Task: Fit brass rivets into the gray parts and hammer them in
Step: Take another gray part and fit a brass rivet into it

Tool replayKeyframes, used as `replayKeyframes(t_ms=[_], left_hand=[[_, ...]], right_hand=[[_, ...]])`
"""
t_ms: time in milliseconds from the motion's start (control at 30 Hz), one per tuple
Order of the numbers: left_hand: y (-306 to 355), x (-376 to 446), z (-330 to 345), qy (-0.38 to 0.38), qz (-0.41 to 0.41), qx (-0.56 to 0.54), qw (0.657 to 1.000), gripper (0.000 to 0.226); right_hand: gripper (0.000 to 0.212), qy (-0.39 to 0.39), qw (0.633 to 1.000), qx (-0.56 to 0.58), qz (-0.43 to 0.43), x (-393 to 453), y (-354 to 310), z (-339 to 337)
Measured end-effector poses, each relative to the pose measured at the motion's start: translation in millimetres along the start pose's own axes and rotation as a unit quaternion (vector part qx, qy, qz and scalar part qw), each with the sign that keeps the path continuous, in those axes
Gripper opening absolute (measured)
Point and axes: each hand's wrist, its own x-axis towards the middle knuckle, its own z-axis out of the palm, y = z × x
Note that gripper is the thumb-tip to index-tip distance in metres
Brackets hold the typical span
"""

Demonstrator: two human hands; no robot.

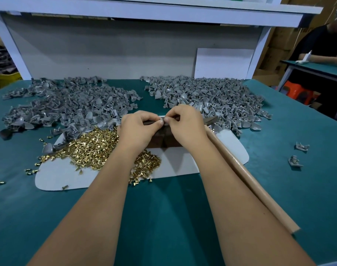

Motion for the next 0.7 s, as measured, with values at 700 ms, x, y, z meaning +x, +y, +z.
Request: replayKeyframes(t_ms=[700], left_hand=[[5.4, -0.3, -2.6, -0.007, 0.024, 0.092, 0.995, 0.025]], right_hand=[[0.013, 0.022, 0.998, 0.058, 0.002, -1.1, 1.5, 2.9]])
